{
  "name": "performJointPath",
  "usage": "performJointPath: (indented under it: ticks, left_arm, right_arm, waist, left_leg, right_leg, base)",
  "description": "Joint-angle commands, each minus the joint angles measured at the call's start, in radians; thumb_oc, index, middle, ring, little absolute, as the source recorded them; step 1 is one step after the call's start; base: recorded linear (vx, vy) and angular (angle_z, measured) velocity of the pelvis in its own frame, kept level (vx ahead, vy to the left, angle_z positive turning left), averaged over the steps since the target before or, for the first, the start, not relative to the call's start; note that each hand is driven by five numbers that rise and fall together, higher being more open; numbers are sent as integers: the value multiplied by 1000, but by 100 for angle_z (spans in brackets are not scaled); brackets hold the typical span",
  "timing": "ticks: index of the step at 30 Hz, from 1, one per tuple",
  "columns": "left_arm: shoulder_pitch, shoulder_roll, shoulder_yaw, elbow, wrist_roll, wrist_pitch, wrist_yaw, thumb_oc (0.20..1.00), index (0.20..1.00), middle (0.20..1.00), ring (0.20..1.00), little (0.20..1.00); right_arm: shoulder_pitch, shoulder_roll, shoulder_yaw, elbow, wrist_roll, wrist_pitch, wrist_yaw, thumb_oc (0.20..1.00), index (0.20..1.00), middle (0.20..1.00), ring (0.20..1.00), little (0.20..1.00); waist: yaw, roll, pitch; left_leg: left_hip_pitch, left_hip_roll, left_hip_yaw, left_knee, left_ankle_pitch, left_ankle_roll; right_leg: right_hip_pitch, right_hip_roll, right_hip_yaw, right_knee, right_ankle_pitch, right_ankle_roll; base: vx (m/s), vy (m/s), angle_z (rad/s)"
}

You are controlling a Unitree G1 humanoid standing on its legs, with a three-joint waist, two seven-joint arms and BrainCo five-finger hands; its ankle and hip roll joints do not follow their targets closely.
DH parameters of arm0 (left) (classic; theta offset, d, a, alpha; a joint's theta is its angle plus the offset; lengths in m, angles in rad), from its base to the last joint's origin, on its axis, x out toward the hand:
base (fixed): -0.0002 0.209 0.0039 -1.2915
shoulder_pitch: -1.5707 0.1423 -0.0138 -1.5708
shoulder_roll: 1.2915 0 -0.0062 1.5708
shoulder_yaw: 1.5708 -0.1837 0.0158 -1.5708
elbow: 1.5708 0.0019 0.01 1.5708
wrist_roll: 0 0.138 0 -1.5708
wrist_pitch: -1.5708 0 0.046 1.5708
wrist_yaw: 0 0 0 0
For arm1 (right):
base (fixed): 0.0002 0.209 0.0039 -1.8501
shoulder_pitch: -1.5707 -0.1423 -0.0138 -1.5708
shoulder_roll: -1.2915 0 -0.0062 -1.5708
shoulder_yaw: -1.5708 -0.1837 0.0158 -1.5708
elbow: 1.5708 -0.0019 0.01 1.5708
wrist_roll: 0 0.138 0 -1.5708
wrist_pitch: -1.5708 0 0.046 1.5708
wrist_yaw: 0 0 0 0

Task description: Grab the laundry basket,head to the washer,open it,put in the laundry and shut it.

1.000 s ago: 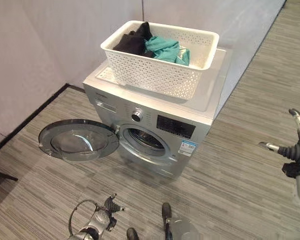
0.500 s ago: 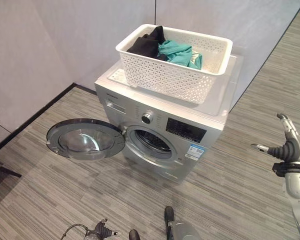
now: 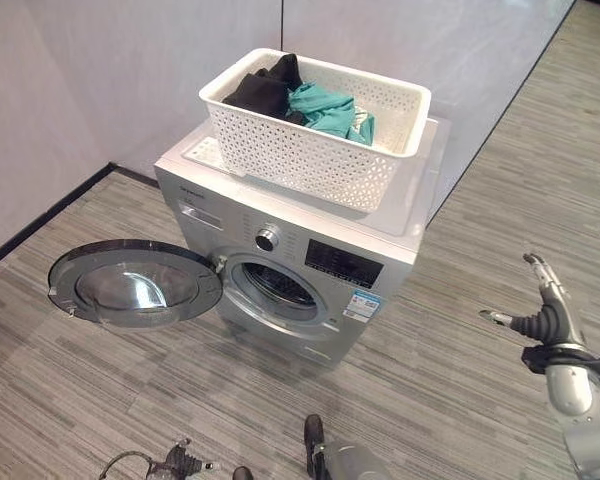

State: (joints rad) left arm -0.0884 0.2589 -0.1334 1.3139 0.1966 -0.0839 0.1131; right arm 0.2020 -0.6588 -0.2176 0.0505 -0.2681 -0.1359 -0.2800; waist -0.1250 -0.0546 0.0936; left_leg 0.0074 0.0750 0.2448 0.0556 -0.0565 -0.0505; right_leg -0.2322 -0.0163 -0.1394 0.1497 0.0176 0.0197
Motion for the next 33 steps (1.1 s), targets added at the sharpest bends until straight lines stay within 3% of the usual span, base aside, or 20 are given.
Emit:
performJointPath:
  ticks: [1,4,6,7,8,10,14,17,18,21,22,23,24,25,26,27,29,31,32,33]
  left_arm:
    - [-36,14,18,5,-23,-8,24,1000,1000,1000,1000,1000]
    - [-49,9,27,5,-46,-5,35,1000,1000,1000,1000,1000]
    - [-53,12,30,3,-46,-5,42,1000,1000,1000,1000,1000]
    - [-55,20,27,5,-42,-8,55,1000,1000,1000,1000,1000]
    - [-55,23,31,6,-42,-9,61,1000,1000,1000,1000,1000]
    - [-54,29,34,5,-43,-10,67,1000,1000,1000,1000,1000]
    - [-25,44,58,13,-55,-13,70,1000,1000,1000,1000,1000]
    - [-12,45,50,18,-62,-24,73,1000,1000,1000,1000,1000]
    - [-16,42,31,10,-59,-23,74,1000,1000,1000,1000,1000]
    - [-25,52,13,13,-58,-25,70,1000,1000,1000,1000,1000]
    - [-25,52,15,13,-57,-26,70,1000,1000,1000,1000,1000]
    - [-16,71,24,-2,-63,-28,79,1000,1000,1000,1000,1000]
    - [-16,71,24,-2,-63,-28,79,1000,1000,1000,1000,1000]
    - [6,95,55,-14,-85,-26,76,1000,1000,1000,1000,1000]
    - [11,100,62,-21,-86,-27,76,1000,1000,1000,1000,1000]
    - [17,107,67,-18,-82,-27,78,1000,1000,1000,1000,1000]
    - [28,118,103,-5,-83,-21,80,1000,1000,1000,1000,1000]
    - [15,109,98,14,-61,-14,59,1000,1000,1000,1000,1000]
    - [3,103,85,18,-41,-16,59,1000,1000,1000,1000,1000]
    - [-6,91,76,29,-39,-17,58,1000,1000,1000,1000,1000]
  right_arm:
    - [-35,-34,-86,-44,33,-49,-33,1000,1000,1000,1000,1000]
    - [-1,-39,-120,-49,26,-35,-43,1000,1000,1000,1000,1000]
    - [2,-36,-126,-54,22,-34,-52,1000,1000,1000,1000,1000]
    - [2,-37,-124,-54,-2,-33,-74,1000,1000,1000,1000,1000]
    - [0,-45,-118,-56,-23,-31,-80,1000,1000,1000,1000,1000]
    - [-1,-65,-112,-73,-68,-30,-84,1000,1000,1000,1000,1000]
    - [-18,-79,-97,-123,-77,-39,-63,1000,1000,1000,1000,1000]
    - [-62,-93,-66,-138,-98,-37,-53,1000,1000,1000,1000,1000]
    - [-100,-97,-51,-156,-99,-40,-48,1000,1000,1000,1000,1000]
    - [-145,-79,1,-156,-89,-35,-34,1000,1000,1000,1000,1000]
    - [-148,-79,3,-155,-89,-34,-33,1000,1000,1000,1000,1000]
    - [-194,-74,53,-153,-97,-30,-38,1000,1000,1000,1000,1000]
    - [-194,-74,54,-152,-98,-30,-38,1000,1000,1000,1000,1000]
    - [-267,-72,119,-161,-89,-38,-25,1000,1000,1000,1000,1000]
    - [-316,-74,158,-152,-91,-43,-32,1000,1000,1000,1000,1000]
    - [-352,-65,202,-135,-87,-49,-29,1000,1000,1000,1000,1000]
    - [-362,-53,232,-153,-87,-59,-11,1000,1000,1000,1000,1000]
    - [-270,-49,178,-173,-96,-61,-8,1000,1000,1000,1000,1000]
    - [-243,-58,135,-207,-113,-67,-23,1000,1000,1000,1000,1000]
    - [-213,-51,113,-229,-110,-65,-12,1000,1000,1000,1000,1000]
  waist:
    - [19,-24,61]
    - [16,-31,66]
    - [23,-36,66]
    - [36,-31,71]
    - [42,-25,67]
    - [44,-15,64]
    - [79,22,43]
    - [94,34,33]
    - [86,34,36]
    - [71,18,39]
    - [75,16,37]
    - [90,4,34]
    - [91,4,32]
    - [141,-4,40]
    - [144,-12,46]
    - [164,-21,52]
    - [158,-42,55]
    - [102,-39,37]
    - [90,-38,33]
    - [94,-33,32]
  left_leg:
    - [-93,-26,-94,402,-10,-49]
    - [-194,19,-49,275,-24,-21]
    - [-239,39,-56,234,10,-22]
    - [-281,77,-91,134,94,-41]
    - [-275,91,-118,60,120,-46]
    - [-303,140,-150,-39,156,-64]
    - [-279,165,-225,-78,218,-106]
    - [-278,148,-301,0,208,-128]
    - [-299,106,-291,123,136,-106]
    - [-321,63,-255,218,50,-74]
    - [-322,62,-249,221,46,-72]
    - [-314,65,-191,231,13,-47]
    - [-315,65,-190,230,14,-46]
    - [-271,105,-118,190,8,-47]
    - [-245,102,-91,160,2,-41]
    - [-214,101,-63,153,-11,-33]
    - [-145,74,-8,74,4,-15]
    - [-103,16,-100,-22,32,13]
    - [-94,3,-114,-26,28,14]
    - [-77,-10,-145,-39,28,16]
  right_leg:
    - [138,23,28,-30,-89,34]
    - [191,-13,16,-60,-109,47]
    - [200,-20,18,-62,-115,49]
    - [227,-21,32,-64,-136,55]
    - [238,-24,47,-62,-147,61]
    - [271,-39,81,-61,-172,75]
    - [343,-64,173,-66,-205,100]
    - [358,-120,227,-65,-202,128]
    - [355,-182,242,-63,-183,157]
    - [342,-245,264,-84,-128,177]
    - [340,-249,270,-86,-126,179]
    - [269,-295,262,-97,9,194]
    - [267,-295,264,-98,10,194]
    - [186,-332,29,-125,65,187]
    - [165,-321,-17,-135,92,186]
    - [156,-283,-66,-135,61,189]
    - [129,-211,-54,-126,42,181]
    - [96,-36,270,-119,-12,151]
    - [103,-40,303,-115,-16,144]
    - [121,-53,283,-128,-9,148]
  base:
    - [91,-94,2]
    - [148,14,6]
    - [154,91,24]
    - [250,161,11]
    - [347,246,-7]
    - [317,214,-27]
    - [342,299,-72]
    - [259,477,-108]
    - [156,404,-118]
    - [117,324,-66]
    - [65,374,-54]
    - [23,212,-67]
    - [-47,387,-129]
    - [-63,288,-177]
    - [-37,405,-235]
    - [34,337,-186]
    - [119,335,-153]
    - [295,244,-78]
    - [207,127,98]
    - [149,74,115]
